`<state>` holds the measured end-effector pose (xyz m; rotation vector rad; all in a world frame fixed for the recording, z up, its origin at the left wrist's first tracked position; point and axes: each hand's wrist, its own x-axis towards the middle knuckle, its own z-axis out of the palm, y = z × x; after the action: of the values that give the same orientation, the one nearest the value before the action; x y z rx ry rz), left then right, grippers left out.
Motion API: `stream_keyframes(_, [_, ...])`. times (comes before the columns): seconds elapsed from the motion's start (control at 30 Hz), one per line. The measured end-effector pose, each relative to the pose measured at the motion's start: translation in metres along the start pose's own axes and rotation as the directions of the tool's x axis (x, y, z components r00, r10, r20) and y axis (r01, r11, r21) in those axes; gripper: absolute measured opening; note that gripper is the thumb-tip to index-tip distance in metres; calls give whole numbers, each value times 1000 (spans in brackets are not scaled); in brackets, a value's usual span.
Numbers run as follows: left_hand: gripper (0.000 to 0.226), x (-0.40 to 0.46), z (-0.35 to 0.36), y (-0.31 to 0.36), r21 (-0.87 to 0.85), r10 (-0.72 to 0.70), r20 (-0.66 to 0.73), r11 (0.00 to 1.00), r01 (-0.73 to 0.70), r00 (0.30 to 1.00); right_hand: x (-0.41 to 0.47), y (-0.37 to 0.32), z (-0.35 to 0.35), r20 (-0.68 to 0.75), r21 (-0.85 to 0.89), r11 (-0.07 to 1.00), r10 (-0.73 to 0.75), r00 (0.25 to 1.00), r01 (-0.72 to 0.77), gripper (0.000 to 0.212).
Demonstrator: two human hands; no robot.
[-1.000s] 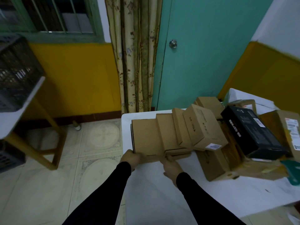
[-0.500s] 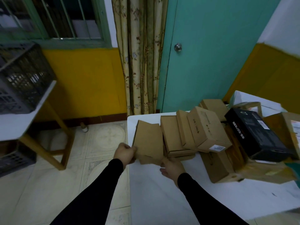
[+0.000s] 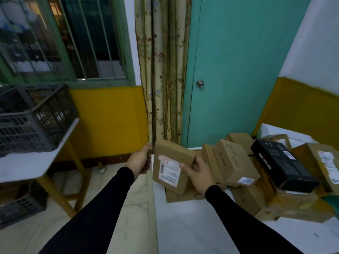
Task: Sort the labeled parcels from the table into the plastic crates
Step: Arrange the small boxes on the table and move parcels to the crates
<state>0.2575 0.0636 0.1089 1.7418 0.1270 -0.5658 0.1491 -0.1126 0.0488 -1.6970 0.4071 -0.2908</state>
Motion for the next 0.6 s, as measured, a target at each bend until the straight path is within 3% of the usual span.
stream_keyframes(0.13, [40, -18, -8, -2, 179, 133, 56, 974, -141, 990, 2, -21, -4, -158, 287, 957, 83, 984, -35, 30])
stream_keyframes(0.3, [42, -31, -13, -10, 243, 199, 75, 947, -212, 977, -5, -38, -9, -192, 351, 935, 129, 973, -54, 33])
stream_keyframes(0.47, [55, -31, -22, -13, 95, 156, -1, 983, -155, 988, -9, -46, -7, -179, 412, 909, 149, 973, -63, 33])
stream_keyframes(0.6, [64, -35, -23, -12, 8, 153, 30, 988, -153, 988, -8, -49, -3, -176, 502, 860, 201, 964, -87, 35])
